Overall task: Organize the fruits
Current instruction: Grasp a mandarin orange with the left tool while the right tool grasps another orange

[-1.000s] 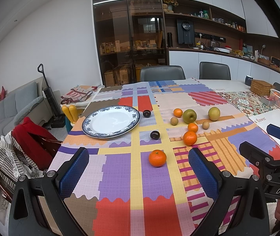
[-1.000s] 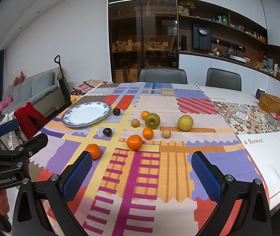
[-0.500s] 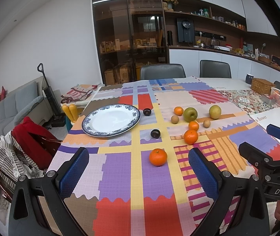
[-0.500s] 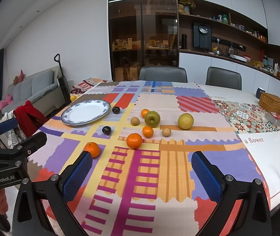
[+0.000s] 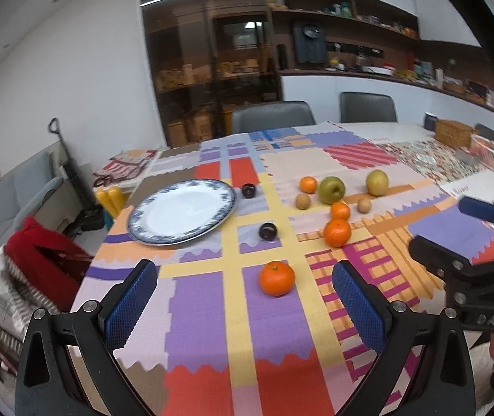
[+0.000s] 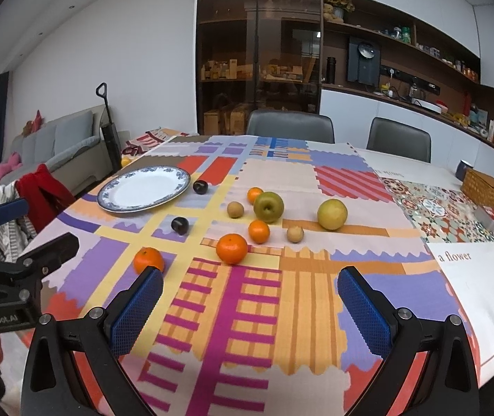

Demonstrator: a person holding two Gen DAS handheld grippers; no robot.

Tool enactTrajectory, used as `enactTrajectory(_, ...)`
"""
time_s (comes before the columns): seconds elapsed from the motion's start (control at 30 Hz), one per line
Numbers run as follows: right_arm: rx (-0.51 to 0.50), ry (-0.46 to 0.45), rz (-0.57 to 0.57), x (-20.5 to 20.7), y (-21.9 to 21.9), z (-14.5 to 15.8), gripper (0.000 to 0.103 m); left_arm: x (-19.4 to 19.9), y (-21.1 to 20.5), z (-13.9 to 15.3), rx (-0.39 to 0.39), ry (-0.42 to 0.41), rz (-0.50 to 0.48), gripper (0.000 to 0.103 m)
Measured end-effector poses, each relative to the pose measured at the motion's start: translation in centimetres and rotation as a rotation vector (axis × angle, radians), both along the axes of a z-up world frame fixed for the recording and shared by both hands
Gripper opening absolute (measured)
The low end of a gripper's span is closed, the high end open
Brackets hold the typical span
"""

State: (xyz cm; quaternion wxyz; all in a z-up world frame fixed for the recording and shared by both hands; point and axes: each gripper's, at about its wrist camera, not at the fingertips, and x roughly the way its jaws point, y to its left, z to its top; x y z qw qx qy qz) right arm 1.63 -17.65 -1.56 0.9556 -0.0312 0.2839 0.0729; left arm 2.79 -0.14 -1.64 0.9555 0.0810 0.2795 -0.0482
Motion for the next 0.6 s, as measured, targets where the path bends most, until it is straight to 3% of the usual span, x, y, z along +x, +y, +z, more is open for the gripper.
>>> enactTrajectory(0.13,-0.008,0.018,0.015,1.7,0.1,-0.7,0.102,1.3,-0.3,-1.1,0.002,0.020,-0.036,0.102)
enactTrajectory(0.33,-0.022,0.060,0.044,4.4,0.8,-2.2,0.101,3.6,0.0,-3.2,-0.020,0.090,-0.054,0.088)
enactTrajectory(0.6,-0.057,0.112,0.099,7.9,1.8,-3.9,0.089,6.7,-0.5,-6.2,-0.055,0.200,-0.093,0.080)
